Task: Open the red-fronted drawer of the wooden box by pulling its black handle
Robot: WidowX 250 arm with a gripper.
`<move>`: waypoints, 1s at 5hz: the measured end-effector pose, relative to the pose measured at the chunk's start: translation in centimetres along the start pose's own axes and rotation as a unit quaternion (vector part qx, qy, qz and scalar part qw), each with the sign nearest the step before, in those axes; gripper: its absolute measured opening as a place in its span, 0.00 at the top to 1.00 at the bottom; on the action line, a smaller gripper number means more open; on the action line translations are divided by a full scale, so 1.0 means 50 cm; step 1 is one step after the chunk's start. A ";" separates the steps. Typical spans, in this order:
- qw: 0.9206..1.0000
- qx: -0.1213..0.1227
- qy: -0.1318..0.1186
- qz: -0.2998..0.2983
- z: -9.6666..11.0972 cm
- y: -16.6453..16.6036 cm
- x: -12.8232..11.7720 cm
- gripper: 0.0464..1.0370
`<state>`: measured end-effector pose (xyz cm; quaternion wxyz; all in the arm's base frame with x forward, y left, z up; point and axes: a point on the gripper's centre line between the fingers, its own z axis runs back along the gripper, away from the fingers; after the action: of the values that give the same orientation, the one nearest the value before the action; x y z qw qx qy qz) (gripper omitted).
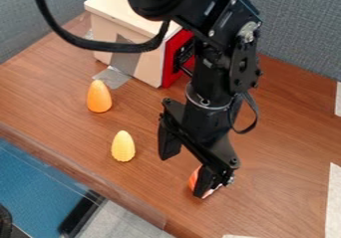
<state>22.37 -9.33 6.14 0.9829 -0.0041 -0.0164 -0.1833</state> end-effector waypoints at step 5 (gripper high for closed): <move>0.993 0.028 -0.086 0.081 0.070 0.132 0.210 0.04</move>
<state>34.40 -6.91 9.96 0.9892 0.0066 -0.1057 -0.1012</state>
